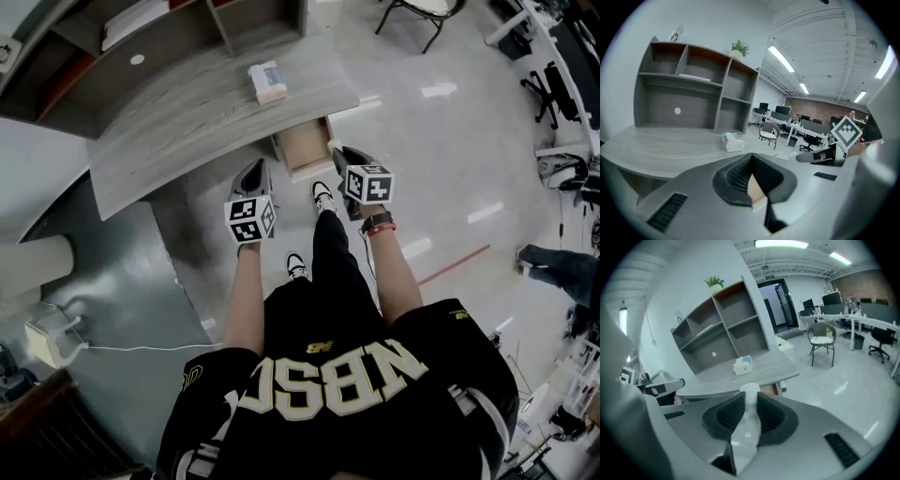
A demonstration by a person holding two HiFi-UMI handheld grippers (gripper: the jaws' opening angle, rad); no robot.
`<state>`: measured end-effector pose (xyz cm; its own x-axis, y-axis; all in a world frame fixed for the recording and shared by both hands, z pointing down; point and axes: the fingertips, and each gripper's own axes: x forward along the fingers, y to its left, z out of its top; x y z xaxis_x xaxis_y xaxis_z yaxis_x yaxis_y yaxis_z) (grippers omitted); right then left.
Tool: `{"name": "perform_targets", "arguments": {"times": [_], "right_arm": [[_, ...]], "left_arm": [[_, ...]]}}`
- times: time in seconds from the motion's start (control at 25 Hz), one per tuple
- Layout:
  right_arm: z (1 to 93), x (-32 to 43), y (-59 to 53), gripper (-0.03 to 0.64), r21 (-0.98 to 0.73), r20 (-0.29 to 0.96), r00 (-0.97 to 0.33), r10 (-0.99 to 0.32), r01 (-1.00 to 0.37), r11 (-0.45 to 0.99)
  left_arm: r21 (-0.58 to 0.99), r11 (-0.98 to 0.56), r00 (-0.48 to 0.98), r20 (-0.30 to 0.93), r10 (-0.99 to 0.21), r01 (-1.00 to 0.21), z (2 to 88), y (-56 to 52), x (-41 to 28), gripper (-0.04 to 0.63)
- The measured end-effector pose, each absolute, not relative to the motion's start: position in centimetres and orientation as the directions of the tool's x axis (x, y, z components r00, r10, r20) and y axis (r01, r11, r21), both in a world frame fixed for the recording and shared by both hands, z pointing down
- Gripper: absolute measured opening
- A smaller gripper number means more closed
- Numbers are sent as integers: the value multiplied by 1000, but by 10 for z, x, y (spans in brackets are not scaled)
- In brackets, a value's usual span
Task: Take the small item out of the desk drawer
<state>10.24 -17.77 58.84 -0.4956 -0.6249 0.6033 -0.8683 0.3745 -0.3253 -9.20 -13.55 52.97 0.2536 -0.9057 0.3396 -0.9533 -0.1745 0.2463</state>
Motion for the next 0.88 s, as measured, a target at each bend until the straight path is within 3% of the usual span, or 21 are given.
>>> {"name": "perform_targets", "arguments": {"times": [0.36, 0.88], "right_arm": [[489, 100, -168, 84, -230, 420, -478, -772, -878, 419], [366, 96, -121, 84, -110, 109, -461, -881, -886, 450]], "left_arm": [[149, -211, 244, 252, -937, -966, 470, -123, -96, 12], [78, -210, 211, 13, -977, -975, 353, -89, -93, 12]]}}
